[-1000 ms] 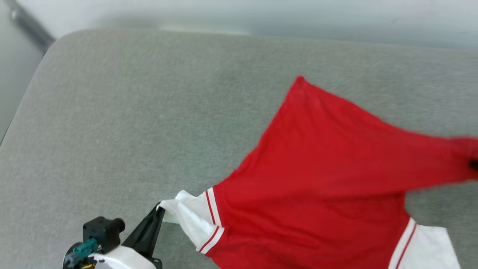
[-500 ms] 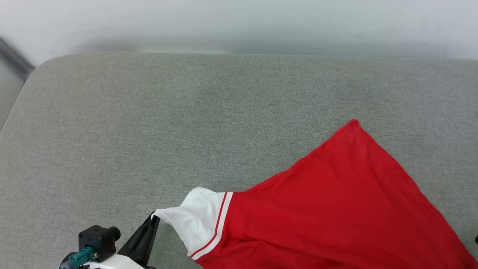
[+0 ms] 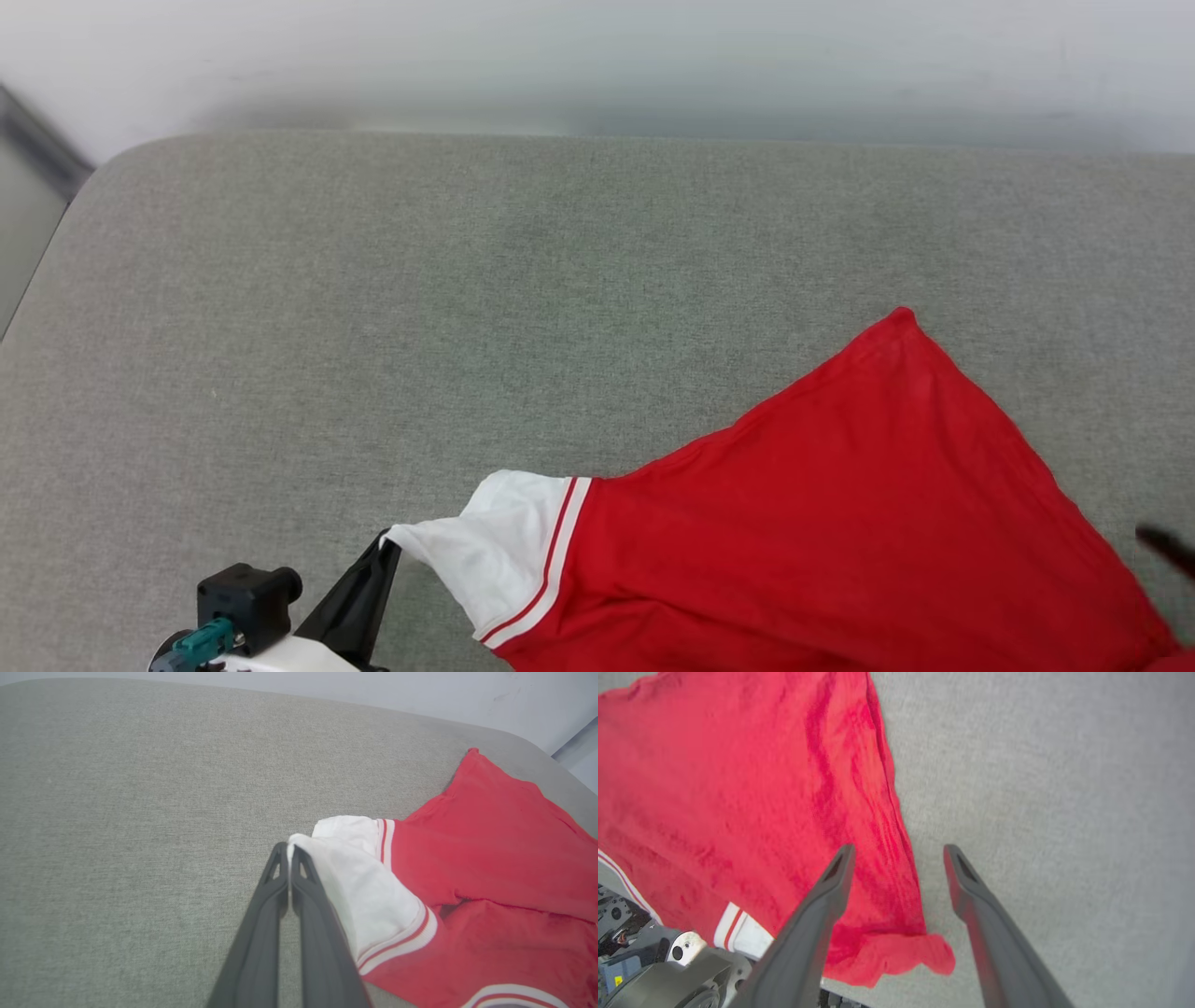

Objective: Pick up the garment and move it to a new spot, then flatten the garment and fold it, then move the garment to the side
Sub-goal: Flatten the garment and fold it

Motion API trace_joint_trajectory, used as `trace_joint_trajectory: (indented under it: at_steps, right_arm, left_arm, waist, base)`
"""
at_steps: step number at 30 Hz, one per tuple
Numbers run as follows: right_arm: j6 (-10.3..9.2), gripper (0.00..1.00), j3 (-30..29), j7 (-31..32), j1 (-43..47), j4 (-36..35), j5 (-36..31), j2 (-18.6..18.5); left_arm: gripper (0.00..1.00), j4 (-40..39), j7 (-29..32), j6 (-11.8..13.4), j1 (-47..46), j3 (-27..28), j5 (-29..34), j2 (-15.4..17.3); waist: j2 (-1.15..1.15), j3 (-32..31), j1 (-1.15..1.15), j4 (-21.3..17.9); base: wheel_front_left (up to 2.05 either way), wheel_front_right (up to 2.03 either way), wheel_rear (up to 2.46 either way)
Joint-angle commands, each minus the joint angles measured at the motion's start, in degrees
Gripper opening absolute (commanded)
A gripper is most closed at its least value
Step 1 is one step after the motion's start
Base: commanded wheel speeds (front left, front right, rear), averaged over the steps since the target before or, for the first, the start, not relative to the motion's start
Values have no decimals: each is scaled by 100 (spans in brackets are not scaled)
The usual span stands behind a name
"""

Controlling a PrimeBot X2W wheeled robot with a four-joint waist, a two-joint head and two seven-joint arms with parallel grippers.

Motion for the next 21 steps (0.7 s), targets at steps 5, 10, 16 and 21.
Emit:
trace_joint_trajectory:
  at_steps: [5, 10, 16, 21]
  right_arm:
    - [-2, 100, -35, 280, -1098, -454, -205, -186]
    - [-2, 100, 375, 783, -2018, -416, -332, -210]
    - [-2, 100, 1226, 1581, -3327, 129, -705, 64]
    - [-2, 100, 1765, 1932, -4103, 732, -1084, 417]
  left_arm:
    - [0, -77, 18, -25, -198, -32, 103, -52]
    - [0, -102, 23, -47, -348, -48, 168, -106]
    - [0, -71, 21, -143, -595, -102, 275, -259]
    - [0, -10, 12, -232, -823, -145, 357, -411]
  waist:
    - [0, 220, 1, 161]
    - [0, 426, 1, 299]
    - [0, 800, 1, 549]
    - [0, 1105, 1, 746]
  base:
    - [0, 0, 0]
    - [0, 0, 0]
    - [0, 0, 0]
    - [0, 0, 0]
